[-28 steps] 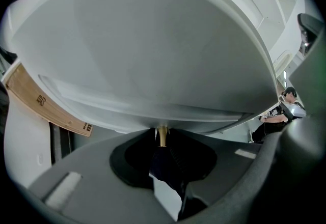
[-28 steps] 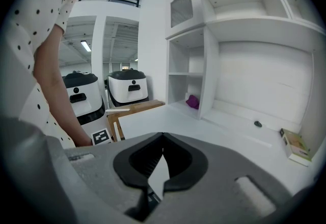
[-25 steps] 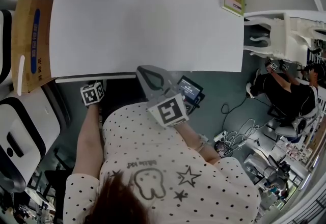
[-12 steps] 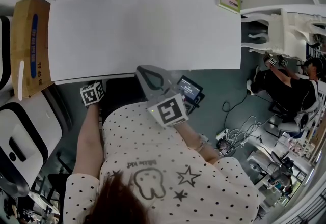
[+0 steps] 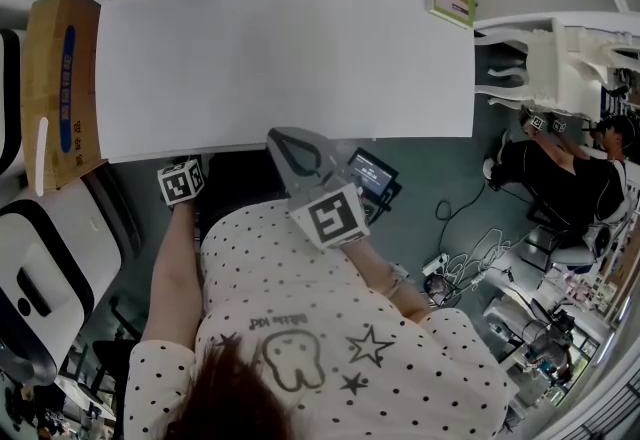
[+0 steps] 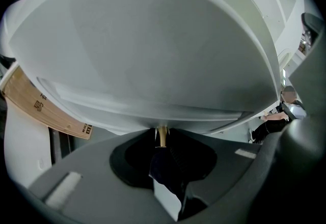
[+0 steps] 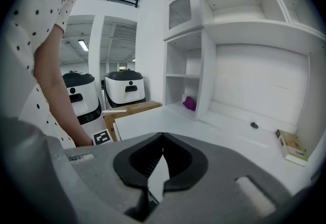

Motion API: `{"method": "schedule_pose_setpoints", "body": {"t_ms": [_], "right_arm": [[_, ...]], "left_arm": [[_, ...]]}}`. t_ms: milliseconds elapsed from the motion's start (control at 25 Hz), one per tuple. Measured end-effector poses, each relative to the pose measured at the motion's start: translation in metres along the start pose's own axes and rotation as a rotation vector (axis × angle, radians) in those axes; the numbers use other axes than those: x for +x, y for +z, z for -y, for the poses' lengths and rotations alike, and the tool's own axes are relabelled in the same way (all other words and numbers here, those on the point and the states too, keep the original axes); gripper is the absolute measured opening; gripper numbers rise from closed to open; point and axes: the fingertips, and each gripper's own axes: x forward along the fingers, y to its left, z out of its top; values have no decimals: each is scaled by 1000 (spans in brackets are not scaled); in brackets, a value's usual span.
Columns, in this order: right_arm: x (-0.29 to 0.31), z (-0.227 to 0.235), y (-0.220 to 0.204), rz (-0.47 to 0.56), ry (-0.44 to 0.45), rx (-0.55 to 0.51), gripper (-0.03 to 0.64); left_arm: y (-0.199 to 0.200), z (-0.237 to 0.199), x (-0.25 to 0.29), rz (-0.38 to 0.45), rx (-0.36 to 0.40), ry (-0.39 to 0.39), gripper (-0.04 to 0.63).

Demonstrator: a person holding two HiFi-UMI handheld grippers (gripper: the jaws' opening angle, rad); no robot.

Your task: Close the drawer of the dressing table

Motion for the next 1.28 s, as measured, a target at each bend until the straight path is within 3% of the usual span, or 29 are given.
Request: {"method": "schedule_pose_setpoints", "body": {"t_ms": [1080,1280], "right_arm": [[2,2,1,-32,-17,7,0],[5,2,-2,3,-11,7,0]], "left_arm": [[10,0,3,9,13,-16,86],[11,0,4,5,12,-13,86]]}}
